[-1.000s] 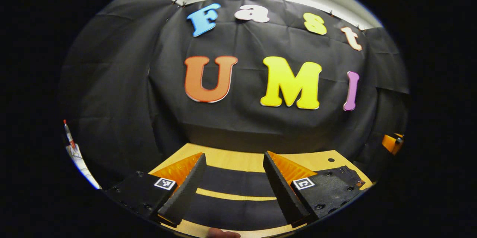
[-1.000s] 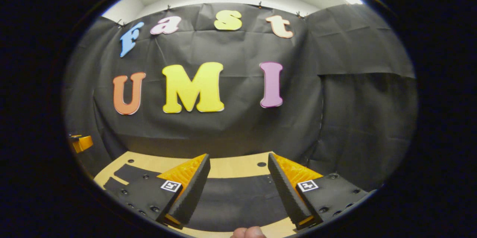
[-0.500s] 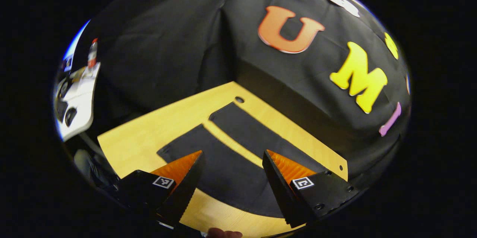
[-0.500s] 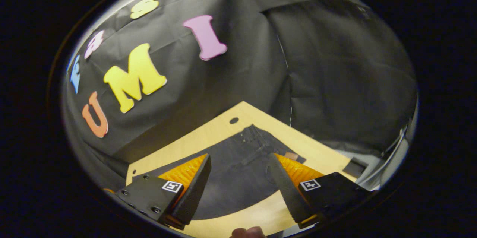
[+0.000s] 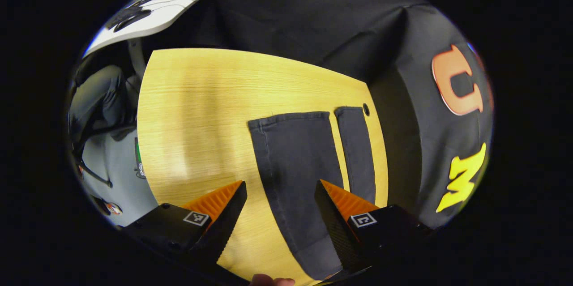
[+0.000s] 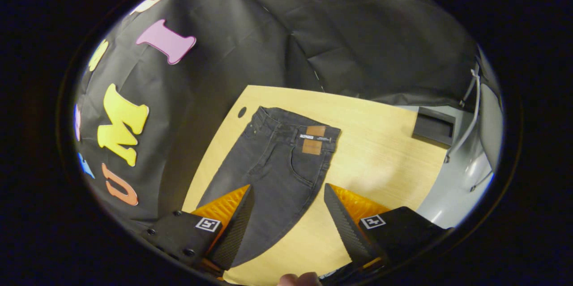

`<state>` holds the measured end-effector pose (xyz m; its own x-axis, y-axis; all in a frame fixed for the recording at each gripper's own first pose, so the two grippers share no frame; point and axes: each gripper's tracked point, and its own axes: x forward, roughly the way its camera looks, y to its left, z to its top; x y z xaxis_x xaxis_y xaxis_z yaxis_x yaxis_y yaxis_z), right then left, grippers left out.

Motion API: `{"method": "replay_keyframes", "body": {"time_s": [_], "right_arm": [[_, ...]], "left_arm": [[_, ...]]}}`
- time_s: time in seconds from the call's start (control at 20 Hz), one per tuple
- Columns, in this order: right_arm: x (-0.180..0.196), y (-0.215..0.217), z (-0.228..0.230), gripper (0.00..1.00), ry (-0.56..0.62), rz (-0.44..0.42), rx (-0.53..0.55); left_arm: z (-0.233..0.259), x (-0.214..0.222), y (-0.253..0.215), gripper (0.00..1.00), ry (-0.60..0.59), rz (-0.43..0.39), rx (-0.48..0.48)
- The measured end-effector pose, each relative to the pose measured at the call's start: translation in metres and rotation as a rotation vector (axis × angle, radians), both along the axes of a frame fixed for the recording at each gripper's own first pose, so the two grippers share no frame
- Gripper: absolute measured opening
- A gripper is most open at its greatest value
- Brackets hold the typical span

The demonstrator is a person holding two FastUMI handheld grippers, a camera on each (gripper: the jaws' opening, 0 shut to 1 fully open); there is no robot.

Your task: Grasp the waist and the cuffs of the jeans and fold them to make the two legs overlap; first hold the waist and fold one-third of the jeans toward the cuffs, then hold the cuffs and fold the remaining one-third in the same direction to finish folding.

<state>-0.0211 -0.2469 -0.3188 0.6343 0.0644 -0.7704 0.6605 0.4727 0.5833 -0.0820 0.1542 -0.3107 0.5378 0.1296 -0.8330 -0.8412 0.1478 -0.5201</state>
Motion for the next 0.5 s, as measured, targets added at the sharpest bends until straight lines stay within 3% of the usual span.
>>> {"method": "replay_keyframes", "body": {"time_s": [0.25, 0.5], "right_arm": [[-0.001, 0.005, -0.01, 0.97, 0.04, 0.0, 0.017], [0.004, 0.008, -0.026, 0.98, 0.069, -0.061, 0.088]], "left_arm": [[-0.027, 0.011, 0.012, 0.99, 0.027, 0.04, -0.077], [-0.03, 0.04, 0.015, 0.97, 0.002, -0.012, -0.048]]}}
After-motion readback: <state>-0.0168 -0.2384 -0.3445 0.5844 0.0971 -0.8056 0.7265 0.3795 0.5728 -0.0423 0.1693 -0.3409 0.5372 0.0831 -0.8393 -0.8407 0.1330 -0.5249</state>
